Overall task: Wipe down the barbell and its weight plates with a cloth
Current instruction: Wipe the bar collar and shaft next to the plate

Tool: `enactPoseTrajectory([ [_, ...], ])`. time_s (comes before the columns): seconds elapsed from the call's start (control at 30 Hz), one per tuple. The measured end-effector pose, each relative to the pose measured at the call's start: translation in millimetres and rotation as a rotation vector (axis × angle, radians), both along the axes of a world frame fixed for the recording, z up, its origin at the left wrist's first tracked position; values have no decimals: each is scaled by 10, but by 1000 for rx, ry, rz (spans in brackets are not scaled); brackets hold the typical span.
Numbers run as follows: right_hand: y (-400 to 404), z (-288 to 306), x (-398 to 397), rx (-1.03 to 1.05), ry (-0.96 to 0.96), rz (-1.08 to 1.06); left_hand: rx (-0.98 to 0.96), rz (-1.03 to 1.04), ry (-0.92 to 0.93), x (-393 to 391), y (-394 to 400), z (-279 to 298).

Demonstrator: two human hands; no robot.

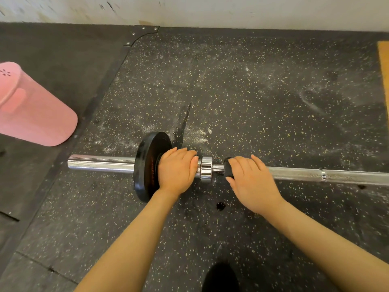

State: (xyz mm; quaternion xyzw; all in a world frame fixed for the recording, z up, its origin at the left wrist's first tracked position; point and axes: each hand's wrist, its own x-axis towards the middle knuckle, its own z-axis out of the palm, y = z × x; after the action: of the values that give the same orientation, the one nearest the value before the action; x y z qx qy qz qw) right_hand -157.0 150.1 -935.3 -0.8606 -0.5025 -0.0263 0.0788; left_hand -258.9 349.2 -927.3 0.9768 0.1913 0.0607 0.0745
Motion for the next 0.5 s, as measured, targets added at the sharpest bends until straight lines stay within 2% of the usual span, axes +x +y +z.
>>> enactPoseTrajectory([
  [0.2,-271,38,264,-37,22,4,38,1,-10,62,38,-28],
  [0.5,210,29,109,58,66,34,96,-33,-87,146,113,-65],
])
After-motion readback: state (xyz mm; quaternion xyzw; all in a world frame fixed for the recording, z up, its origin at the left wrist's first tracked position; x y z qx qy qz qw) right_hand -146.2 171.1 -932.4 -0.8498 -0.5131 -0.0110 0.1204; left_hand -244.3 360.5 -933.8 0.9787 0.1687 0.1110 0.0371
